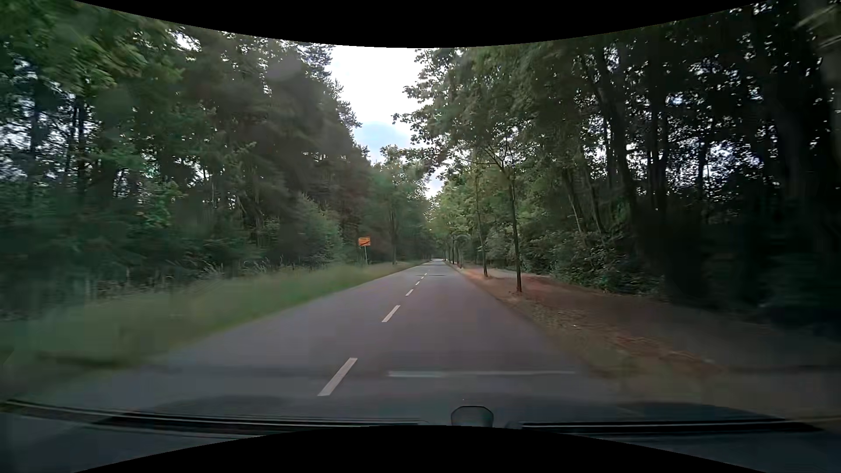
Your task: Follow the waypoints while adhering to traffic rules and regulations
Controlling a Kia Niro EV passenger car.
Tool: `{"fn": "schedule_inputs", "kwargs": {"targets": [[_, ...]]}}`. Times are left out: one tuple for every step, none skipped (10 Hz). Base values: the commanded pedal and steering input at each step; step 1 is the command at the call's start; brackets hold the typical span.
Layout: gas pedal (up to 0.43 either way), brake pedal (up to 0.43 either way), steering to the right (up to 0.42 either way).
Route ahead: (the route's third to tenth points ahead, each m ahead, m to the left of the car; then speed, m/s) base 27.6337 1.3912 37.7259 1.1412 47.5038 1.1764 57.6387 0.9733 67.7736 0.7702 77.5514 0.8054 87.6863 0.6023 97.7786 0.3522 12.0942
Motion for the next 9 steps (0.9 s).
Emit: {"fn": "schedule_inputs", "kwargs": {"targets": [[0.150, 0.000, 0.001], [0.150, 0.000, 0.001], [0.150, 0.000, -0.001], [0.150, 0.000, -0.001], [0.150, 0.000, -0.001], [0.150, 0.000, -0.001], [0.150, 0.000, -0.001], [0.150, 0.000, -0.001], [0.150, 0.000, -0.001]]}}
